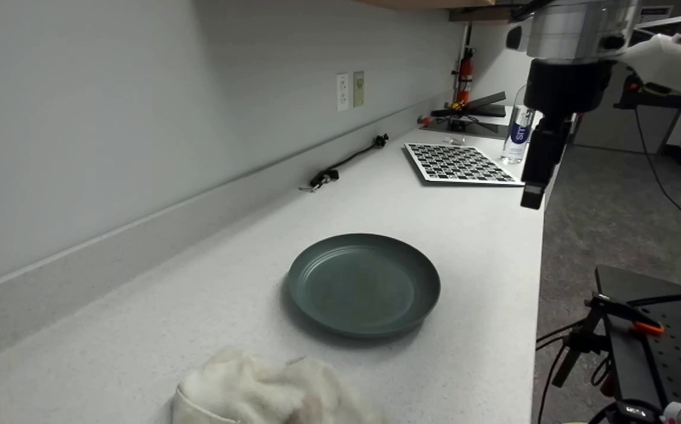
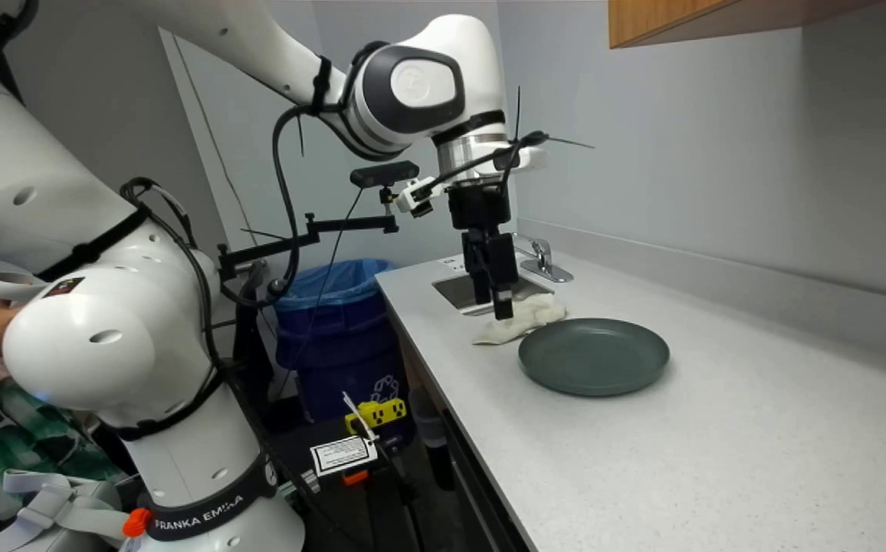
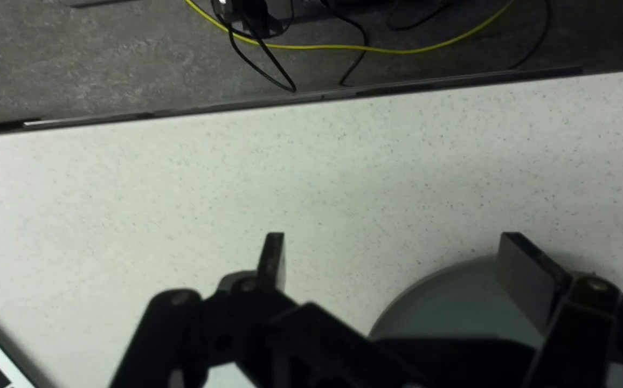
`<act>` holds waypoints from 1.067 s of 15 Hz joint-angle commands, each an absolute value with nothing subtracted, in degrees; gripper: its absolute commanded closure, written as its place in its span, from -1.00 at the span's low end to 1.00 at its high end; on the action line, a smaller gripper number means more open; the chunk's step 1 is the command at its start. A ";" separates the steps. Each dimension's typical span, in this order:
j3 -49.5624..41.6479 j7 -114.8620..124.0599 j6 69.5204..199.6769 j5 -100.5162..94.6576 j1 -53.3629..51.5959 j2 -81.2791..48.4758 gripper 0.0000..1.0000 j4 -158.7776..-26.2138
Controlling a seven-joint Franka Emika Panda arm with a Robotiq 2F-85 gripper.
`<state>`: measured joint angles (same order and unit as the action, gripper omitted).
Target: Pick up the cloth from the table, wipe the grey plate with it and put the cloth back on the table.
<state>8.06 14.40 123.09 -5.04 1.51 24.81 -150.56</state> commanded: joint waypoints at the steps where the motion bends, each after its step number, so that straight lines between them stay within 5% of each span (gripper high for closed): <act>1: 10.25 16.62 127.45 -5.50 -0.71 13.16 -1.00 -144.70; 16: 11.74 17.75 129.90 -5.91 -4.60 8.87 -1.00 -140.78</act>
